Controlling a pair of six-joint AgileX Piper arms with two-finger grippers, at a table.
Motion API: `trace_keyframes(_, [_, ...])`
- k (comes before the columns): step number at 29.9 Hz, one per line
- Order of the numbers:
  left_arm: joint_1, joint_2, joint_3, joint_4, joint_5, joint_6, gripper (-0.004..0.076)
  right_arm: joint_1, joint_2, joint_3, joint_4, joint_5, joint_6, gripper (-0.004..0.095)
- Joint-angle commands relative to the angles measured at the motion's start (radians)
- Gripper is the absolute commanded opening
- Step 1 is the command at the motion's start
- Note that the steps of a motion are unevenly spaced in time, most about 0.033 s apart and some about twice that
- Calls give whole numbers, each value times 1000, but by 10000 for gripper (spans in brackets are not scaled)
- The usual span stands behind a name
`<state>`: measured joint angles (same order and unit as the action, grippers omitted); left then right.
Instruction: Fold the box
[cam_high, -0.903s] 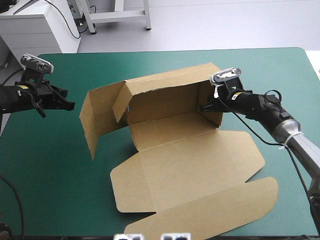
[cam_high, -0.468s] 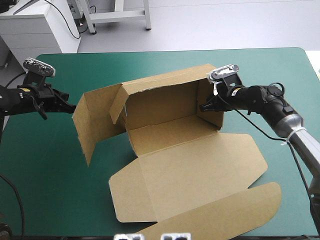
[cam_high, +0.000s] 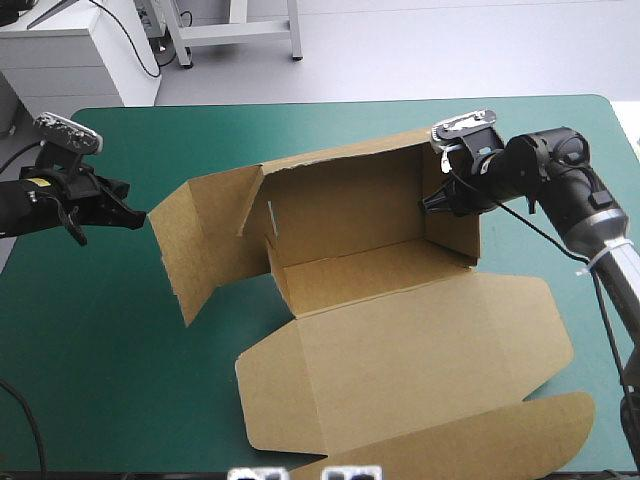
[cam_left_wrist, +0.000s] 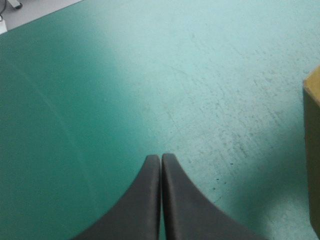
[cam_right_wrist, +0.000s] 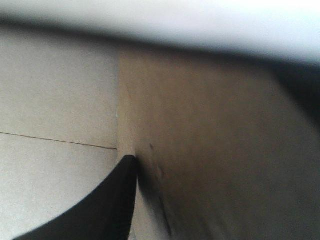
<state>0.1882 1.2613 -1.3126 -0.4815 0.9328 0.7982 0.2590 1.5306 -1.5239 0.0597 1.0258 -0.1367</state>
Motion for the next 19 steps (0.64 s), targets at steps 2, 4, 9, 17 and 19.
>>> trace_keyframes(2, [2, -79, -26, 26, -33, -38, -9, -6, -31, -41, 6, 24, 25, -14])
trace_keyframes(4, [2, -99, -26, 27, -13, -47, -9, -6, -11, -41, 6, 47, 30, -14])
trace_keyframes(9, [2, -137, -26, 16, 38, -54, -9, -6, 46, -41, 18, 84, 50, -14])
trace_keyframes(17, [-2, -184, -25, 14, 80, -96, -9, -6, 179, -82, 62, 84, 72, -14])
trace_keyframes(19, [-2, -186, -25, 13, 82, -96, -9, -6, 207, -103, 66, 84, 72, -14])
